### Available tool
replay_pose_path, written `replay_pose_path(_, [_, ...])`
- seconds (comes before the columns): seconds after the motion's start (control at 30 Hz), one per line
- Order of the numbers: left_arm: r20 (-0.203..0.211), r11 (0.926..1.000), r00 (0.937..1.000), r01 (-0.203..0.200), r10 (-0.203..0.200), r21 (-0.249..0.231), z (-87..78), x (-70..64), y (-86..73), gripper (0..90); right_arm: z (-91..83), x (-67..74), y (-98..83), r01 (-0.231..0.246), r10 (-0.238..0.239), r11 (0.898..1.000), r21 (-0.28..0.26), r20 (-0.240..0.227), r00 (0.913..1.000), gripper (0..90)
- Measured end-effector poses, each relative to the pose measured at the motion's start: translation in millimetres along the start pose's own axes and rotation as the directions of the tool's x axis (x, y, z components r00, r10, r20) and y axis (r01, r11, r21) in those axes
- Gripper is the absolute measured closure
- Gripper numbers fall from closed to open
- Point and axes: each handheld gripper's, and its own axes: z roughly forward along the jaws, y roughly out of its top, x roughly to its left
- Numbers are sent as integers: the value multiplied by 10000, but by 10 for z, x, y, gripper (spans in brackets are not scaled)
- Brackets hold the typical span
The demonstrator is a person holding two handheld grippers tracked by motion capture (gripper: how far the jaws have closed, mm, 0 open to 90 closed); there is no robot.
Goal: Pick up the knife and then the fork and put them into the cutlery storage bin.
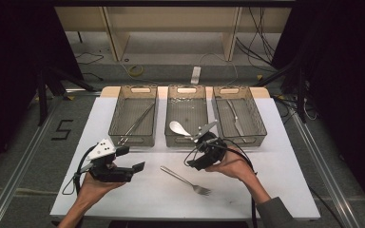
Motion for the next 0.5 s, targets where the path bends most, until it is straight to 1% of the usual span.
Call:
replay_pose_path(0.03, [-25,10000,10000,-2,2,-10,-2,1,2,155,16,14,-3,18,-17,10000,58,-47,10000,350])
replay_pose_path(0.1, [-41,10000,10000,38,-38,-26,-2,1,0,155,63,42,-20,273,-273,9995,174,8,9996,355])
replay_pose_path(0.17, [-68,10000,10000,2,-3,-16,-5,2,0,155,100,78,-28,283,-281,9989,385,-47,9996,359])
replay_pose_path(0.23, [-76,10000,10000,-4,3,-30,-6,3,1,155,147,104,-37,468,-467,9979,448,-30,9989,369])
replay_pose_path(0.27, [-86,10000,10000,10,-11,-27,-7,1,0,155,171,129,-35,516,-512,9966,640,-64,9987,379])
replay_pose_path(0.3, [-88,10000,10000,25,-25,-28,-8,2,0,154,185,140,-36,603,-601,9959,668,-55,9982,390])
replay_pose_path(0.37, [-94,10000,9999,69,-70,-46,-6,4,0,154,220,169,-35,656,-641,9947,787,-211,9977,404])
replay_pose_path(0.4, [-97,10000,9999,70,-70,-39,-6,4,-1,154,239,190,-34,708,-689,9931,931,-239,9973,406])
replay_pose_path(0.5, [-112,10000,9999,44,-45,-48,-9,3,-1,153,284,229,-35,889,-853,9898,1115,-368,9957,413])
